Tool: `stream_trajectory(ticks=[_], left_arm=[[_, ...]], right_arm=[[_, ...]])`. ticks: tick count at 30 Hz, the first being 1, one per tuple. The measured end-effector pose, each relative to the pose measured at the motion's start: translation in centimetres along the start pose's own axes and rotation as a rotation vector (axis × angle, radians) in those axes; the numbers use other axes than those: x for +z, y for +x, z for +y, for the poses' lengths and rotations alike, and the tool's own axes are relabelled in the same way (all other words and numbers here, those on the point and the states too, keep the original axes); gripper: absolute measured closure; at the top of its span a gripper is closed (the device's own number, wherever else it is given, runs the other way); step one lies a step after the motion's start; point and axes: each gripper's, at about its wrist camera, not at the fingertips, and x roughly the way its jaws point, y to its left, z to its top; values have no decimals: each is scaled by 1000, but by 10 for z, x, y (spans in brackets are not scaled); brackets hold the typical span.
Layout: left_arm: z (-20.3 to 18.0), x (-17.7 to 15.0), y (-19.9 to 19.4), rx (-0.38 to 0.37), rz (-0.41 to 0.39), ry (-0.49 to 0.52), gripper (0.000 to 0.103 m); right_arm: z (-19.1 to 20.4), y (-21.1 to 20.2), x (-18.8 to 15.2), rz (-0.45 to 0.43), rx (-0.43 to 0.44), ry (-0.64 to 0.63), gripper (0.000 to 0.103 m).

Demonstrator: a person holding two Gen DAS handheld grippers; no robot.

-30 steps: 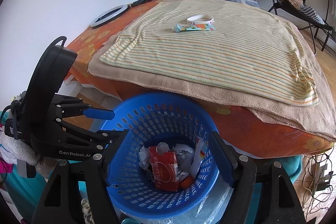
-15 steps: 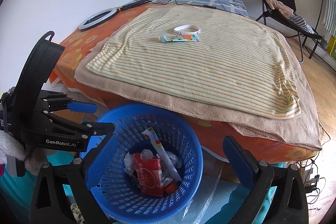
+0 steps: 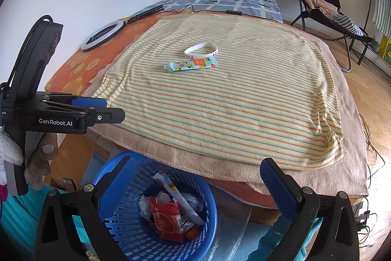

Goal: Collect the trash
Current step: 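Move both grippers back to the wristband and orange-print tube on the bed, then grasp the orange-print tube with the left gripper while the right gripper grasps the white wristband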

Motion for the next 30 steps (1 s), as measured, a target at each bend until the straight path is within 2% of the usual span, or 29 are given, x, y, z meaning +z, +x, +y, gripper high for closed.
stream_trajectory(ticks=[7, 11, 16, 18, 21, 24, 27, 29, 30], left_arm=[[16, 41, 26, -46, 3, -92, 37], [22, 59, 45, -52, 17, -121, 50], [30, 74, 62, -80, 28, -167, 53], [32, 79, 67, -78, 31, -171, 59], [33, 85, 75, -73, 37, -175, 60], [34, 91, 82, -72, 37, -179, 61], [36, 95, 86, -61, 35, -173, 72], [37, 97, 89, -69, 30, -184, 73], [38, 99, 90, -72, 28, -189, 76]], right_arm=[[-16, 18, 39, -36, -47, -11, 1], [-27, 33, 70, -41, -54, 4, 4], [-38, 59, 109, -46, -32, 21, 13], [-45, 72, 124, -34, -9, 46, 18], [-54, 95, 141, -12, 27, 86, 23], [-63, 119, 155, 17, 49, 135, 33], [-69, 141, 163, 43, 83, 192, 40], [-71, 155, 167, 57, 98, 217, 43], [-71, 161, 170, 63, 101, 226, 45]])
